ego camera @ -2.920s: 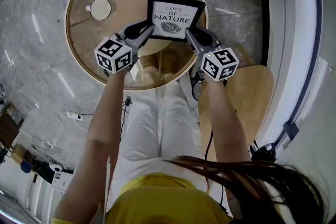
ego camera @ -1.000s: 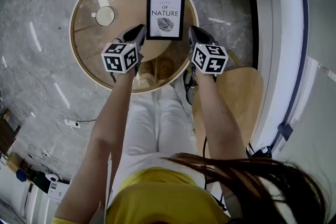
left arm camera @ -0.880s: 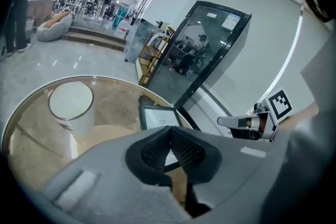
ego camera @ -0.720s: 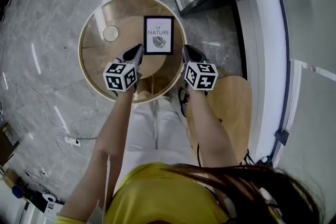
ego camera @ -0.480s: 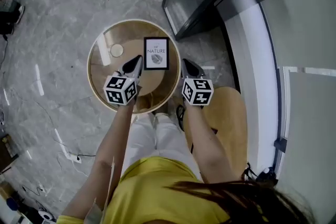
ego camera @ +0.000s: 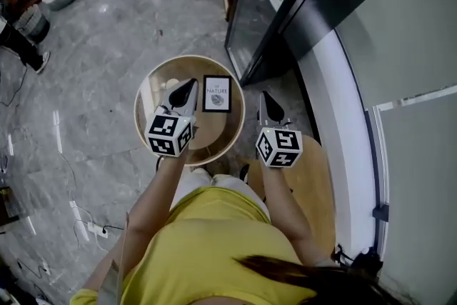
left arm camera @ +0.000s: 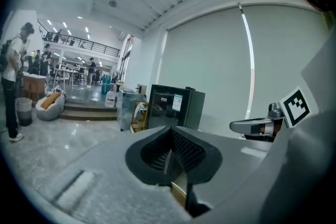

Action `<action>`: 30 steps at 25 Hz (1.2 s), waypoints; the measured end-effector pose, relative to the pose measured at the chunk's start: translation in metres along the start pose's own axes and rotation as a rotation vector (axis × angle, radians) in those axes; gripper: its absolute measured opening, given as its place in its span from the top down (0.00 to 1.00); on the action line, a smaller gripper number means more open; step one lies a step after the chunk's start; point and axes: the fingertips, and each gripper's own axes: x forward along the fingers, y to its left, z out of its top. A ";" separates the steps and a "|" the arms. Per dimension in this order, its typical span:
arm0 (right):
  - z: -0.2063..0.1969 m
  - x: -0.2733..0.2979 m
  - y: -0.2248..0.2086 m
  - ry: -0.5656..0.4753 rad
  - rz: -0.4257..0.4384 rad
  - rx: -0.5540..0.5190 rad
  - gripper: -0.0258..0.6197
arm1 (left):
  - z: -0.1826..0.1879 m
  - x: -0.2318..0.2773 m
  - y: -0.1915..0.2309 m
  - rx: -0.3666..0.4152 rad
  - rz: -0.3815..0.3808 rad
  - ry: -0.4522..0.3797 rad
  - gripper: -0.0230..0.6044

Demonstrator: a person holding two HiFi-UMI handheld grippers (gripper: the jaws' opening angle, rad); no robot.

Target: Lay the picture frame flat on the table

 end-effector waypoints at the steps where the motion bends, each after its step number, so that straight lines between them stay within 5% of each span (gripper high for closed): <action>1: 0.010 -0.009 0.004 -0.019 -0.002 -0.029 0.96 | 0.007 -0.008 -0.004 0.014 0.008 -0.009 0.97; 9: 0.086 -0.051 0.035 -0.177 -0.001 -0.191 0.96 | 0.069 -0.060 -0.036 0.105 0.046 -0.126 0.97; 15: 0.113 -0.072 0.051 -0.193 0.000 -0.235 0.96 | 0.105 -0.084 -0.053 0.159 0.062 -0.173 0.97; 30: 0.122 -0.076 0.053 -0.242 0.046 -0.219 0.96 | 0.105 -0.084 -0.056 0.143 0.069 -0.183 0.97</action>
